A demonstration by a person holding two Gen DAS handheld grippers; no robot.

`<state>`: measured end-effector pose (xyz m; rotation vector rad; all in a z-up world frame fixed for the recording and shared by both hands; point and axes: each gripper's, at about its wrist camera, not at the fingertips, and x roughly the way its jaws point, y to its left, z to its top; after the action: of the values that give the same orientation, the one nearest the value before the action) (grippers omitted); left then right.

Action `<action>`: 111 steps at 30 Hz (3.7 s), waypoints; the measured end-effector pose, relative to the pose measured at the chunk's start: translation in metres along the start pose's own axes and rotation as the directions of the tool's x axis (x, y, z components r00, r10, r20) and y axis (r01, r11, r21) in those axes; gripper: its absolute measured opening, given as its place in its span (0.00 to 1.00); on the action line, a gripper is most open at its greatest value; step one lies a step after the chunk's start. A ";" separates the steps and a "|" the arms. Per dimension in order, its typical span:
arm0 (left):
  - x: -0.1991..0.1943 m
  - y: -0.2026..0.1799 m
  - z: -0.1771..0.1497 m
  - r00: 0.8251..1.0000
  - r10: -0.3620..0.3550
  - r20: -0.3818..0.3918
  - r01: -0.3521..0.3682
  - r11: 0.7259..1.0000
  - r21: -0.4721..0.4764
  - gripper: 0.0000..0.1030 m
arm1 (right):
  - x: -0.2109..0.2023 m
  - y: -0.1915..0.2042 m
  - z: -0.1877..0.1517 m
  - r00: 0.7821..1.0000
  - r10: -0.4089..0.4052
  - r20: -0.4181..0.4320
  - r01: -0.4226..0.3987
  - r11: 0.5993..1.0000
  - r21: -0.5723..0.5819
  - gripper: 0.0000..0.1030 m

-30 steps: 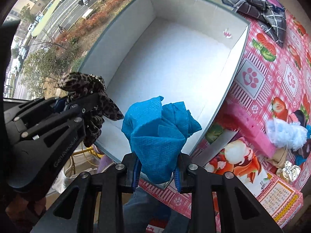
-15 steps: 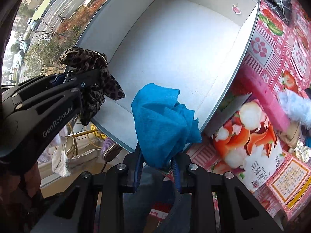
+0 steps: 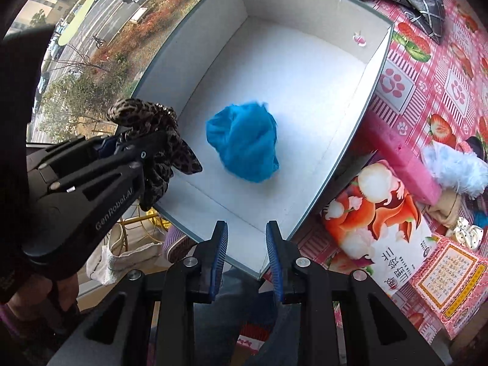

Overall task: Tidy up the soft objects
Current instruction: 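Open the right tool to drop the blue cloth into the box while the left tool releases the scrunchie, then withdraw both tools from the box back toward the pile, then grasp the fluffy light-blue item with the left tool while the right tool grasps the dark knit hat, then lift the fluffy item and the dark knit hat with blue cloth up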

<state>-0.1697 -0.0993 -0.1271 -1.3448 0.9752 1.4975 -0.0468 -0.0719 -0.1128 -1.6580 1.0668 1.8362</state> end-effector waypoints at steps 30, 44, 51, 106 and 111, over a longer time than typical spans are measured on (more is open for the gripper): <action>-0.088 -0.065 0.028 0.965 -0.219 0.144 0.198 0.969 0.146 1.00 | -0.144 -0.104 -0.046 0.939 0.094 0.332 -0.201 0.930 0.308 0.99; -0.071 -0.190 0.055 0.981 -0.186 0.054 0.152 0.911 0.383 1.00 | -0.185 -0.282 -0.157 0.910 -0.081 0.406 -0.254 0.665 0.702 0.99; -0.034 -0.267 0.068 0.993 -0.121 -0.017 0.111 0.844 0.525 1.00 | -0.150 -0.332 -0.196 0.941 -0.055 0.334 -0.250 0.552 0.796 0.99; -0.008 -0.302 0.125 0.992 -0.123 -0.029 0.125 0.918 0.376 0.32 | -0.081 -0.394 -0.074 0.969 -0.030 0.247 -0.138 0.763 0.632 0.46; -0.016 -0.317 0.117 0.994 -0.113 -0.003 0.105 0.913 0.393 0.32 | -0.102 -0.383 -0.088 0.960 -0.058 0.274 -0.135 0.760 0.636 0.46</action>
<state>0.0960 0.1079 -0.0981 -1.0711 1.1009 1.1516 0.3175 0.1078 -0.1065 -0.9358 1.4061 1.4106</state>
